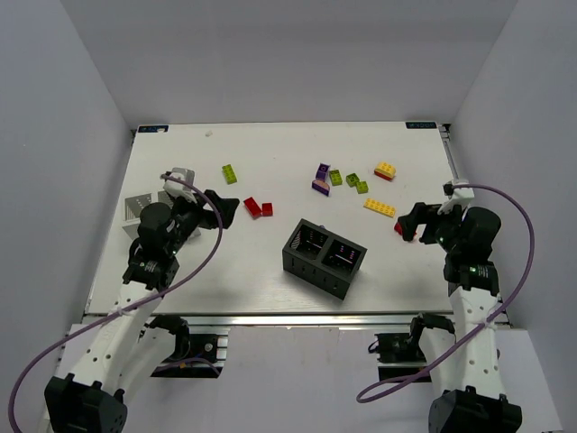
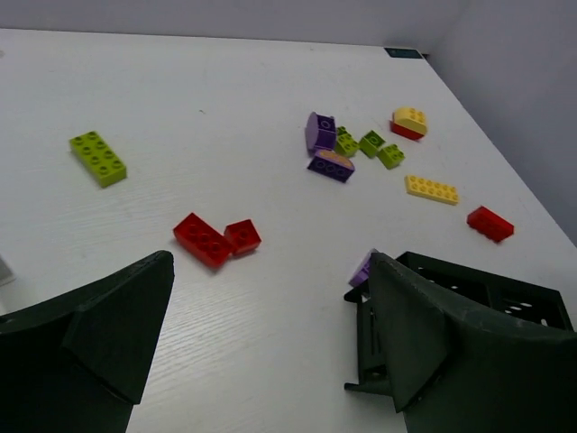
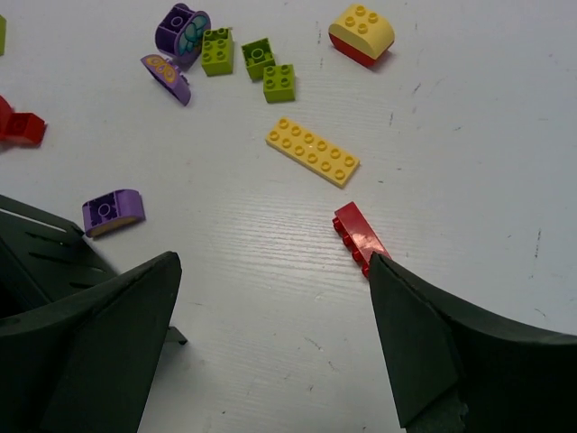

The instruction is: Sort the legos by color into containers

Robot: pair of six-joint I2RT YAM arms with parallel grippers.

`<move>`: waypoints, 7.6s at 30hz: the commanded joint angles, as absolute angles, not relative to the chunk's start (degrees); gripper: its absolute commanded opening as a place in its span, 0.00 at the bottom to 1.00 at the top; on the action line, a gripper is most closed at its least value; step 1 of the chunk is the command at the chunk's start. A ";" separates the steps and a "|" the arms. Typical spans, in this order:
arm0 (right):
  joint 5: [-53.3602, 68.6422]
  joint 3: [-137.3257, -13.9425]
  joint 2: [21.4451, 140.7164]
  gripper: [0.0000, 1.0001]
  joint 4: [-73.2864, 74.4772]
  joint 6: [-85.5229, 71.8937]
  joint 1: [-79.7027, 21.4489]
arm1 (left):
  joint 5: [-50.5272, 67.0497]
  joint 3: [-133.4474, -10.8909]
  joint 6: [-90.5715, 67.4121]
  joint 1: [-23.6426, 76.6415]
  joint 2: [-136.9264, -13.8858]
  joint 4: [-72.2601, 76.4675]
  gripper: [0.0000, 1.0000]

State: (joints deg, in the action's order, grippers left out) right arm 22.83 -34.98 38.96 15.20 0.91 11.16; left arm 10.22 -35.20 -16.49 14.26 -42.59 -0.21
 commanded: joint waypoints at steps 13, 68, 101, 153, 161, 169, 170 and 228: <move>23.20 -26.20 26.38 0.89 8.97 9.32 12.13 | 13.38 -53.94 -23.46 16.00 -68.27 -10.77 0.20; 19.51 -29.88 30.41 0.46 13.45 11.69 12.22 | -22.15 -108.28 -23.20 15.21 -133.33 -29.53 0.52; 26.98 -30.85 27.60 0.45 16.87 12.92 11.95 | -41.21 -62.67 -22.67 2.21 -72.86 -21.27 0.00; 44.03 -35.12 41.11 0.66 17.49 23.65 10.64 | 22.17 -54.61 -26.54 -5.19 -63.99 -7.67 0.15; 29.38 -59.48 74.92 0.88 19.43 18.29 2.38 | 42.81 -41.84 -25.23 -0.28 -61.98 2.90 0.81; 16.01 -82.49 101.58 0.76 25.30 12.14 -6.06 | 39.73 -39.11 -21.89 1.85 -56.69 1.06 0.83; 14.69 -83.66 104.73 0.75 25.31 12.04 -7.54 | 39.64 -39.55 -21.45 1.85 -56.60 0.53 0.83; 48.52 -85.96 87.90 0.05 34.89 51.59 -22.39 | 50.02 -50.00 -35.77 6.76 -63.54 5.72 0.86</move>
State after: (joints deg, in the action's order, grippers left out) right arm 40.25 -88.77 89.62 32.58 45.78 -18.41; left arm 48.21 -44.64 -33.61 4.91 -64.16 7.46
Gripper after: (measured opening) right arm 0.427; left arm 0.854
